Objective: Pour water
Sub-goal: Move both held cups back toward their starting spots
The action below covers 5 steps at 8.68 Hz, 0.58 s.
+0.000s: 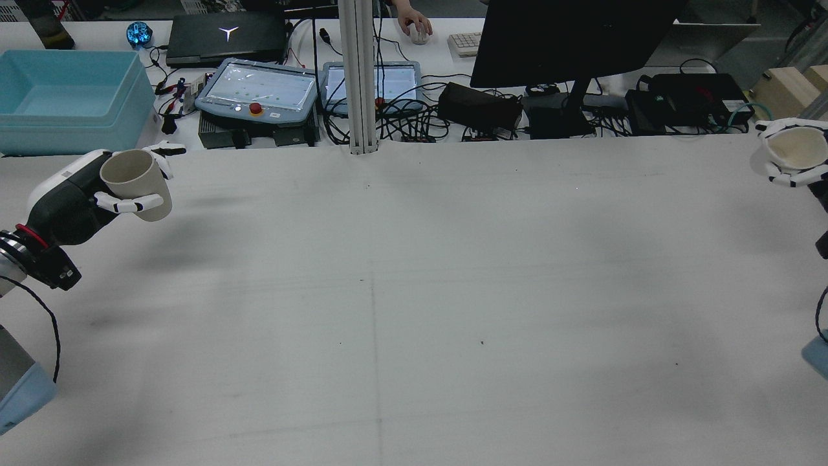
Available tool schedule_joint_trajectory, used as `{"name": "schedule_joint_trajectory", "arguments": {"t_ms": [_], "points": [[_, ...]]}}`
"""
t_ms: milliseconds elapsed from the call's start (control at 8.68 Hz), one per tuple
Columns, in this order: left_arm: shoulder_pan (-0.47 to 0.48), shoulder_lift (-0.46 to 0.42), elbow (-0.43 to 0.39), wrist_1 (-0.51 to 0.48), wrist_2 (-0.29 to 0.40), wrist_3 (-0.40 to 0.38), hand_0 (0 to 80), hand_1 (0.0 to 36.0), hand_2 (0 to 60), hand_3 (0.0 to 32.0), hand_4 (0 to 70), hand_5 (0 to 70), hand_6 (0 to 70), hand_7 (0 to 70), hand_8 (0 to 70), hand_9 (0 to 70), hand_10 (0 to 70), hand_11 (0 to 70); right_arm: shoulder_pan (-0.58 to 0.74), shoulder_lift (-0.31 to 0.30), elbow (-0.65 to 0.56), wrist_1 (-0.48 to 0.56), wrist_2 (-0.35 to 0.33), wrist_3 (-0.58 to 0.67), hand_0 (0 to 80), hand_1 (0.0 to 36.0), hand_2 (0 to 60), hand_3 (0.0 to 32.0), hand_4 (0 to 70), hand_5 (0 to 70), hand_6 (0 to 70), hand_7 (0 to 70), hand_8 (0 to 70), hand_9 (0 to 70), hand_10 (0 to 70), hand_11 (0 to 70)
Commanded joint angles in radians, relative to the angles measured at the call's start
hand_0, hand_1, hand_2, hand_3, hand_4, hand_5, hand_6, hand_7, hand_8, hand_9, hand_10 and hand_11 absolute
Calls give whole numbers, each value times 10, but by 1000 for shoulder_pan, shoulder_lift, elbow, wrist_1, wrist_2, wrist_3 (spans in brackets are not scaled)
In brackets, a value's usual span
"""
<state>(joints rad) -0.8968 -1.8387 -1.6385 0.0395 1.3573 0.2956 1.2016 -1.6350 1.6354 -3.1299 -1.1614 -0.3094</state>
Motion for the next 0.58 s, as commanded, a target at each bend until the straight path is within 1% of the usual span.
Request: {"name": "schedule_joint_trajectory", "arguments": {"t_ms": [0, 115, 230, 345, 461], "points": [[-36, 47, 5, -39, 5, -15, 474, 360, 600, 0, 626, 700, 99, 248, 19, 35, 7, 22, 1, 29, -433, 364, -18, 125, 768, 337, 491, 0, 700, 319, 329, 586, 184, 266, 132, 207], [-39, 62, 2, -52, 6, -16, 476, 360, 600, 0, 630, 700, 98, 249, 18, 35, 6, 21, -2, 32, -490, 401, -20, 134, 753, 333, 524, 0, 700, 325, 339, 612, 187, 272, 138, 213], [-40, 76, 5, -68, 14, -16, 473, 360, 600, 0, 631, 700, 98, 249, 19, 35, 6, 20, -19, 35, -534, 409, -18, 134, 734, 329, 562, 0, 700, 332, 345, 618, 188, 270, 144, 218], [-42, 88, 5, -76, 14, -16, 476, 360, 600, 0, 638, 700, 99, 251, 19, 36, 6, 21, -30, 70, -566, 409, -18, 133, 734, 329, 562, 0, 700, 332, 345, 618, 188, 270, 144, 218], [-50, 98, 9, -82, 14, -16, 475, 360, 600, 0, 637, 700, 99, 253, 20, 36, 7, 21, -39, 108, -598, 407, -20, 133, 653, 317, 590, 0, 700, 325, 348, 619, 192, 278, 150, 225]]}}
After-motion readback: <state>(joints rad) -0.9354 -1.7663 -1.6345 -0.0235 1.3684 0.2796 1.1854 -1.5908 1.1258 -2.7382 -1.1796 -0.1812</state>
